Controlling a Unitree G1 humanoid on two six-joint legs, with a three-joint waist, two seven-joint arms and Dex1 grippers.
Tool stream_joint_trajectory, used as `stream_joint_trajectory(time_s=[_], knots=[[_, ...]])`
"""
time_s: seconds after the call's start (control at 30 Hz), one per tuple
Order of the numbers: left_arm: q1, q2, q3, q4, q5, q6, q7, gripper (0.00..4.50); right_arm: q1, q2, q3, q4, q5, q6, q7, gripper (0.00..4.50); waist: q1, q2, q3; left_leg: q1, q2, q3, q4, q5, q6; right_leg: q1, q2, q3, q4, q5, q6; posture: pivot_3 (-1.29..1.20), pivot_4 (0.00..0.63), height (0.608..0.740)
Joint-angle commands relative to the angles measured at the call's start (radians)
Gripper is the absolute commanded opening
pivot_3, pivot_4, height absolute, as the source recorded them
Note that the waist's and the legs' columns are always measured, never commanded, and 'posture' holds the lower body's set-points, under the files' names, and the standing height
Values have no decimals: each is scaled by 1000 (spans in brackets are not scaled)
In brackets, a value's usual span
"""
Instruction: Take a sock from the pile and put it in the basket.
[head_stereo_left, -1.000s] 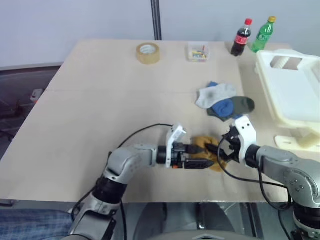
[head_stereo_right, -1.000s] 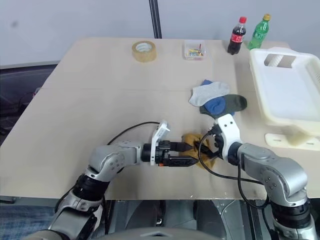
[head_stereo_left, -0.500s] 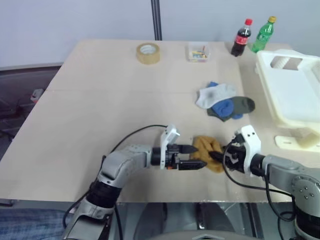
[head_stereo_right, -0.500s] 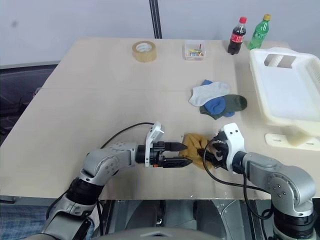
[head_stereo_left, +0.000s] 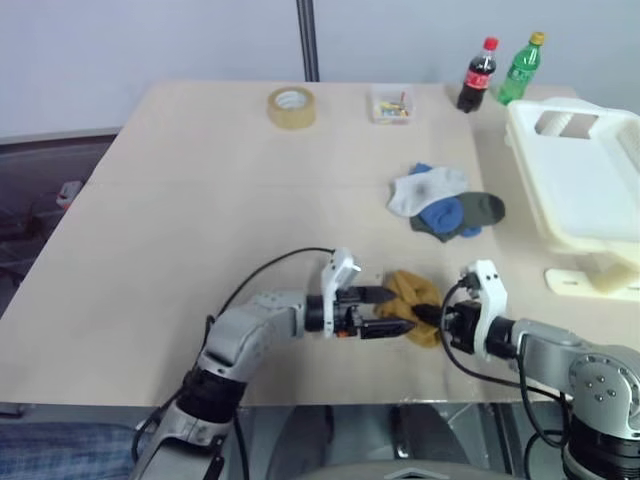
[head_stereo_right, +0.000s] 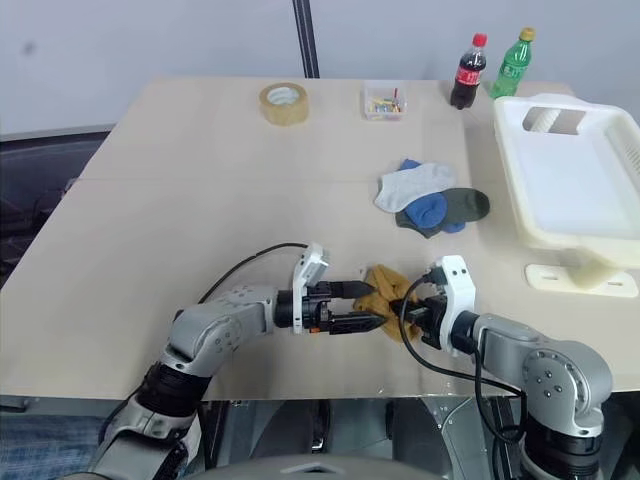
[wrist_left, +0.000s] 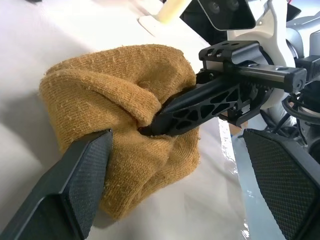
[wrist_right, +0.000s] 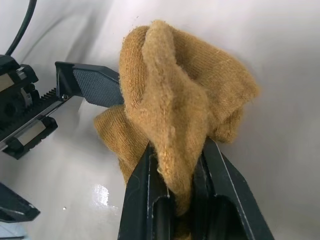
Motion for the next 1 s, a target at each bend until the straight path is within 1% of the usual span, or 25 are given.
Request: stream_joint_trajectory(time_s=[0.03,0.13,0.23,0.43,0.57,0.77,0.87,1.0], knots=[[19,-20,69,-87,10,-137,13,4500,-19,-28,-35,27,28,-8,32,45,1,0,0,0,0,0,0,0,0,0,0,0,0,0,0,0,150,740],[67,-12,103,-120,42,-227,27,4500,-31,-74,-79,50,46,-9,58,45,3,0,0,-1,0,1,0,0,0,0,-1,1,-1,0,0,0,150,740],[111,-15,140,-142,31,-286,23,4500,-36,-120,-108,61,71,-13,87,45,4,1,1,-1,0,1,0,0,0,0,-1,1,-1,0,0,0,150,740],[132,-28,162,-140,67,-452,4,4500,-61,-219,-116,106,97,-32,151,45,6,1,1,-1,-1,1,0,0,0,0,-2,0,-1,0,0,0,150,740],[161,-28,143,-148,77,-516,-23,4500,-100,-277,-108,142,109,-28,189,45,2,2,2,-1,-1,2,0,0,0,0,-1,1,-1,0,0,0,150,740],[183,-21,102,-141,117,-585,-48,4500,-199,-367,-135,233,113,-46,234,45,6,2,2,-1,-1,1,0,0,0,0,-1,1,-2,0,0,0,150,740],[171,-12,81,-129,153,-614,-57,4500,-264,-451,-143,293,100,-63,274,45,6,3,3,-2,-1,1,0,0,0,0,-1,1,-2,0,0,0,150,740],[161,-1,64,-124,176,-604,-46,4500,-350,-533,-161,353,110,-72,316,45,5,3,3,-1,-1,1,0,0,0,0,-1,0,-2,0,0,0,150,740]])
